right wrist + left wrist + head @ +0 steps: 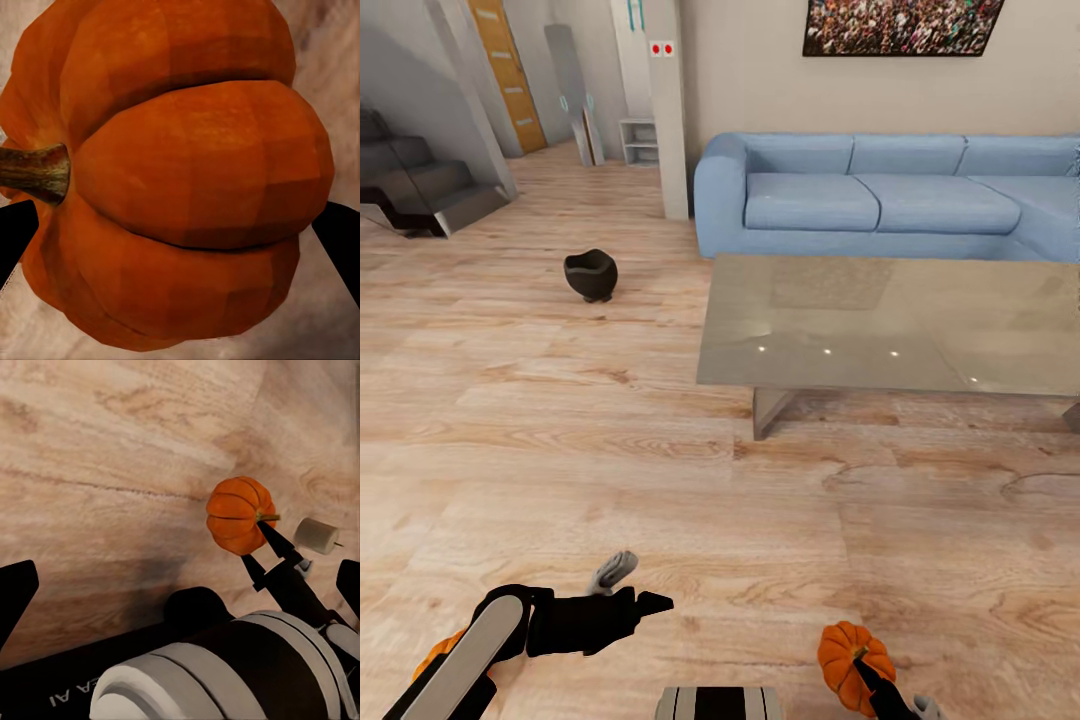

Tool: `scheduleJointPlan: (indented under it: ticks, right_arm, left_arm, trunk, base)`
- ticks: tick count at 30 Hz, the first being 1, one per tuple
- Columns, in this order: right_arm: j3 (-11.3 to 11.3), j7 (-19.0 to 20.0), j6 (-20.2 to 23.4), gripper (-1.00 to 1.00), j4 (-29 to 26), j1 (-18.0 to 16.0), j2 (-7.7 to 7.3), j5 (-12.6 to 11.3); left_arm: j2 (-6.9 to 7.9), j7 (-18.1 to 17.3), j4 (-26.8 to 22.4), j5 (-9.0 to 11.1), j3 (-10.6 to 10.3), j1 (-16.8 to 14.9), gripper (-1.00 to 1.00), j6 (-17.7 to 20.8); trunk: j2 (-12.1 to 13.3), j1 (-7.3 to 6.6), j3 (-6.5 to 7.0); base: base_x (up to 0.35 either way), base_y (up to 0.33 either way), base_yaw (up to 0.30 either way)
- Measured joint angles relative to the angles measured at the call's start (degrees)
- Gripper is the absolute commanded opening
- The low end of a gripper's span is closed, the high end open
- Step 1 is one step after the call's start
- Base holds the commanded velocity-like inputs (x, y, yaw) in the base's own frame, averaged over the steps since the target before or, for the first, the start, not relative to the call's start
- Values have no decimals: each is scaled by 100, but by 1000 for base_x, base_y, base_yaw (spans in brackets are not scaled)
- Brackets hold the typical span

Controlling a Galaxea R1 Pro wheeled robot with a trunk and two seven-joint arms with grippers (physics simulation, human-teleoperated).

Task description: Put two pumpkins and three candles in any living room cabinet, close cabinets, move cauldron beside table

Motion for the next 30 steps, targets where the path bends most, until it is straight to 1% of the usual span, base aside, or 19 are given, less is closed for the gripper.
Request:
scheduleJointPlan:
  ticks: [11, 16, 30]
  right_arm:
    - [4, -56, -12, -100, 1, 0, 10, 3]
    - [6, -68, -10, -100, 4, -1, 12, 8]
    - [13, -69, -15, -100, 4, -1, 20, 5]
  left_arm:
    - [-8, 17, 0, -14, -25, 0, 100, -8]
    - [-8, 48, -1, -61, -15, 2, 100, -17]
    - [-1, 59, -2, -76, 35, 2, 100, -18]
  trunk:
    - [15, -28, 243]
    - [21, -41, 346]
    - [40, -77, 624]
  base:
    - [0, 0, 15]
    - [0, 0, 226]
    - [0, 0, 272]
